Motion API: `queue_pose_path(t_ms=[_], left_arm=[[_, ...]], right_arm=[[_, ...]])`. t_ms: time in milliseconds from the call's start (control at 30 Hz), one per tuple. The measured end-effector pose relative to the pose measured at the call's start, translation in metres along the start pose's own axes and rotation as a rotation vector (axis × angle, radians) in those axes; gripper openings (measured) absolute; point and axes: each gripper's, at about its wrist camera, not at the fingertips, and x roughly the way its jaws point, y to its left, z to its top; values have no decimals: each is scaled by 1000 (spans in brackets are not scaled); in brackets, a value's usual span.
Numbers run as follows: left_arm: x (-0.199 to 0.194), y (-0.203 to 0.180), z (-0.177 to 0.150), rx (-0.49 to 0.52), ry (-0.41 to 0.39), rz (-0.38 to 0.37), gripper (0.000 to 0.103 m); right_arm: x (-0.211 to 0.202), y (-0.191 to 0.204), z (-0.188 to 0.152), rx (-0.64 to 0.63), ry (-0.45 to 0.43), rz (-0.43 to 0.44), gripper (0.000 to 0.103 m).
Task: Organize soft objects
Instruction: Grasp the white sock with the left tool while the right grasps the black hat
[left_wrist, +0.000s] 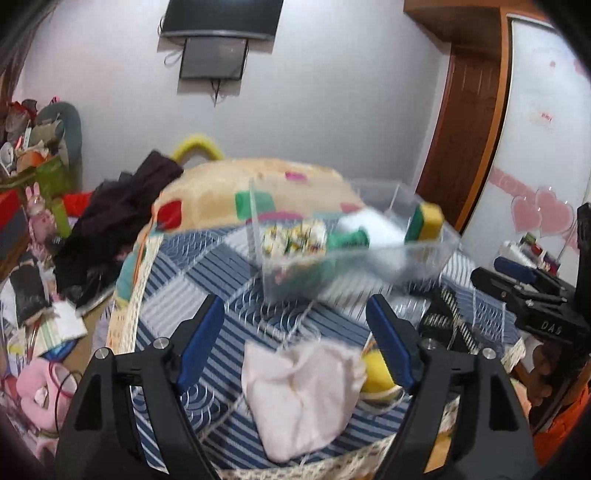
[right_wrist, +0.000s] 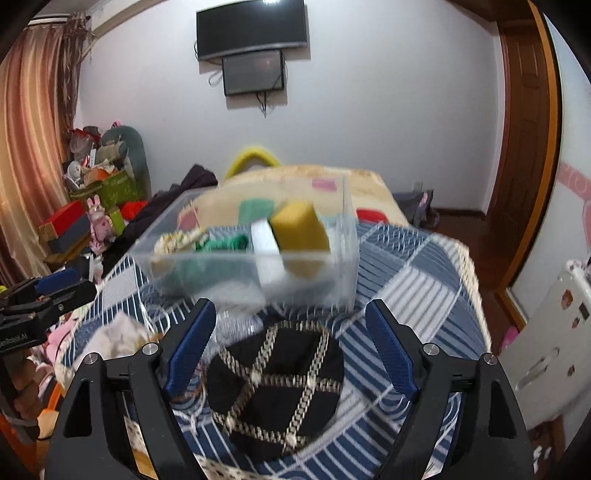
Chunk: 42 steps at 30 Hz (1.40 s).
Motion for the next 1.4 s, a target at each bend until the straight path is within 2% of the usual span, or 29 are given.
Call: queue_pose_path(t_ms=[233,467,500,600,667,700,767,833,933,1033,1400], left_arm=[[22,5,-32,-28,118,-6,79],[39,14,-48,-61,172,0,79],[41,15,-49,-66,176,1,77],[46,18,-53,-74,190,-20,51],[50,18,-56,-67,201,-16,41],[50,17,-57,-61,196,-13,30],[47,15,-57,-45,183,-18,15],[43,13,-54,-34,171,-14,8],[33,16,-49,-37,142,-17,7],[21,18,-42,-38,103,-2,6],[-21,14,-3,-33,-43,-17,6]], right_arm=[[16,-3,-26,15,98,26,81],[32,1,-40,9,166,48,81],[33,-1,-42,11,168,44,81],[31,-6,-42,32,163,52,79],[28,-9,-43,37,157,53,65],[27,-9,-43,35,156,60,60],[22,-10,-42,32,145,62,45],[18,-11,-42,32,134,62,36],[12,-12,-41,30,110,49,27],[7,-12,-39,26,88,44,24],[-19,-16,-18,23,-18,14,23]])
